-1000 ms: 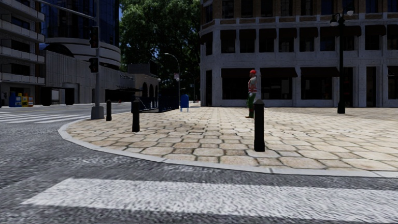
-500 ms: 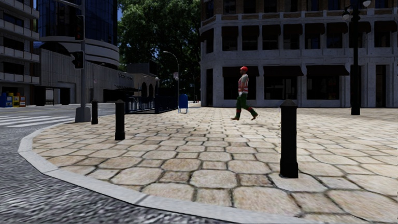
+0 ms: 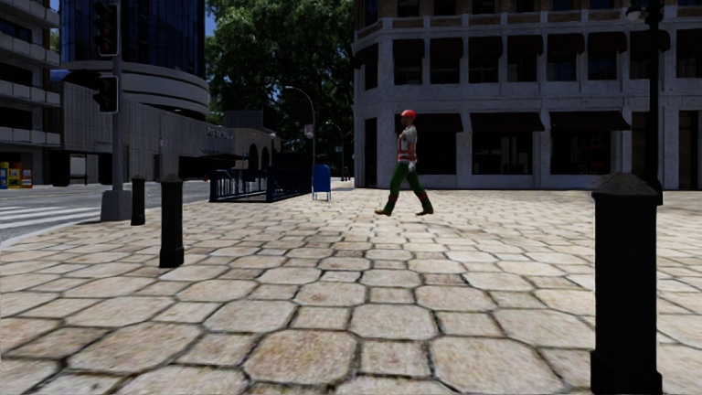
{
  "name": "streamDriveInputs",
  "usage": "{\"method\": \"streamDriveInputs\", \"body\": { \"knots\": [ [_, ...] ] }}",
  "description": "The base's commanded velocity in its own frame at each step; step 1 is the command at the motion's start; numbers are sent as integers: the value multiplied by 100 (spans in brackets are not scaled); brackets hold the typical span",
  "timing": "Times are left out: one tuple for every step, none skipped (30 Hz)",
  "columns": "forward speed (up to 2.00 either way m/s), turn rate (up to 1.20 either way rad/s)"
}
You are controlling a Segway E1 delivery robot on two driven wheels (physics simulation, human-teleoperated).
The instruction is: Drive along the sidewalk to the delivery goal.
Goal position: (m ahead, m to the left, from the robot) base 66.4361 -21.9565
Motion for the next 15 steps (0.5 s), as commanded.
{"method": "streamDriveInputs", "body": {
  "knots": [
    [144,-3],
    [144,-3],
    [144,-4],
    [144,-4],
    [144,-4],
    [144,-4],
    [144,-6],
    [144,-10],
    [144,-10],
    [144,-13],
    [144,-17],
    [144,-21],
    [144,-25],
    [144,-27],
    [144,-28]
  ]
}}
